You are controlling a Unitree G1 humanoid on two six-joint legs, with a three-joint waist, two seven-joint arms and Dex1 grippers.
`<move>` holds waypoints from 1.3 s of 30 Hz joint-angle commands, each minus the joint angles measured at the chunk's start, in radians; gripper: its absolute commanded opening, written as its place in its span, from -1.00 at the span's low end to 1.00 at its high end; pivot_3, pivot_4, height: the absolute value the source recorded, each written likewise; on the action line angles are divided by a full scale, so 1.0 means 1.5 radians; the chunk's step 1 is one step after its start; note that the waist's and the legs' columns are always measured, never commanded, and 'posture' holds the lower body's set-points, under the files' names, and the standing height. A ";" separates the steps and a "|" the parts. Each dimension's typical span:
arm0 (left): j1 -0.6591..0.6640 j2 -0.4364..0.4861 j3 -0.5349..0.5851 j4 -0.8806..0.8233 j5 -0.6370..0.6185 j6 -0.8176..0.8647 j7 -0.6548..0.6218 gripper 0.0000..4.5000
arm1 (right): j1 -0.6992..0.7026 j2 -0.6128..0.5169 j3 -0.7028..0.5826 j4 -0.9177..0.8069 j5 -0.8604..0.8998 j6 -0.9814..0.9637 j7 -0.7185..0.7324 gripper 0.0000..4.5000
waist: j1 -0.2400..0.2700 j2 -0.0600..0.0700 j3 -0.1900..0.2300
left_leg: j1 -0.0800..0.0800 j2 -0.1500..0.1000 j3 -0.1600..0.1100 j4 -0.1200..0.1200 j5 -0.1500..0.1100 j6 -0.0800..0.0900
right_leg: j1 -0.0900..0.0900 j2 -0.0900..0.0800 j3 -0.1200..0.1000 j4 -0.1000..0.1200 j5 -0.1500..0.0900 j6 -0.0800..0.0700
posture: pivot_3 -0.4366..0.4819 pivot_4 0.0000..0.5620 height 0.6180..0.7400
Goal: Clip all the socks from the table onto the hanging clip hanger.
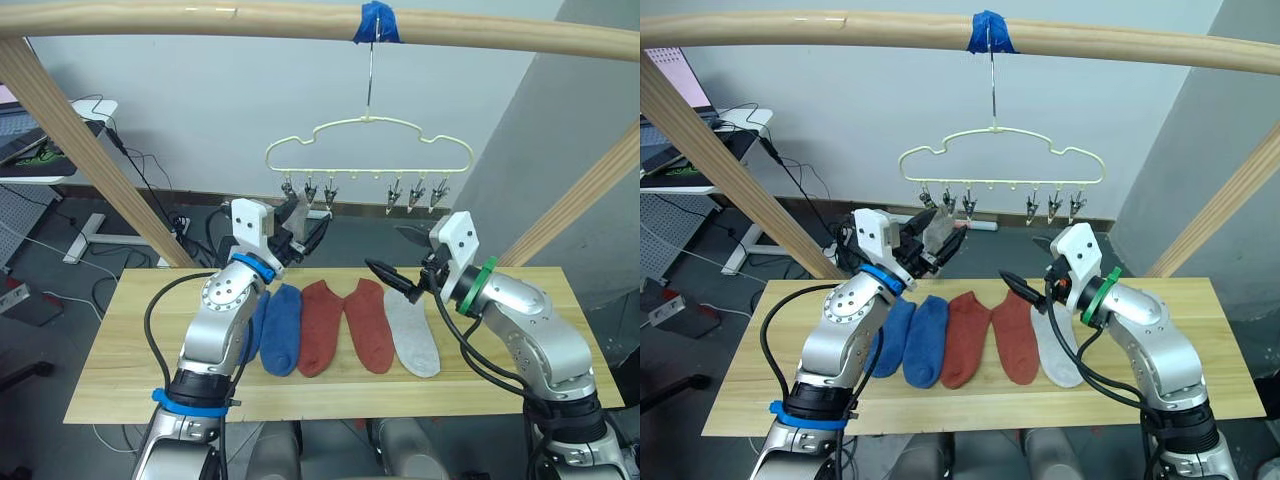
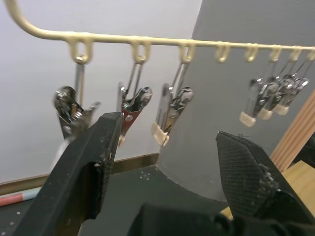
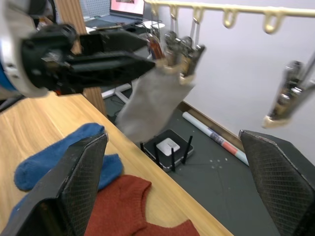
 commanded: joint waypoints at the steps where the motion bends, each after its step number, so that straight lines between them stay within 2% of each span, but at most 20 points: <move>1: -0.013 -0.007 0.011 0.003 0.008 -0.029 0.001 0.10 | -0.014 -0.008 -0.012 -0.033 0.015 -0.005 -0.001 1.00 | -0.001 0.000 0.000 | 0.000 0.000 0.000 0.000 0.000 0.000 | 0.000 0.000 0.000 0.000 0.000 0.000 | -0.31 -0.31 1.00; 3: -0.015 -0.010 0.012 0.010 0.010 -0.029 0.000 -0.16 | -0.016 -0.010 -0.011 -0.031 0.015 -0.006 -0.003 1.00 | -0.001 0.000 0.000 | 0.000 0.000 0.000 0.000 0.000 0.000 | 0.000 0.000 0.000 0.000 0.000 0.000 | -0.31 -0.31 1.00; 20: -0.049 -0.047 0.022 0.071 0.017 -0.051 0.025 -0.16 | -0.035 -0.007 -0.009 -0.046 0.035 0.007 -0.010 1.00 | -0.001 0.000 0.000 | 0.000 0.000 0.000 0.000 0.000 0.000 | 0.000 0.000 0.000 0.001 0.001 -0.001 | -0.33 -0.31 1.00; 39: -0.132 -0.073 0.042 0.201 0.029 -0.113 0.035 -0.16 | -0.071 -0.015 -0.010 -0.066 0.062 0.039 -0.030 1.00 | -0.006 0.000 0.000 | 0.000 0.000 0.000 0.001 0.000 0.000 | 0.000 0.000 0.000 0.001 0.001 -0.001 | -0.38 -0.32 1.00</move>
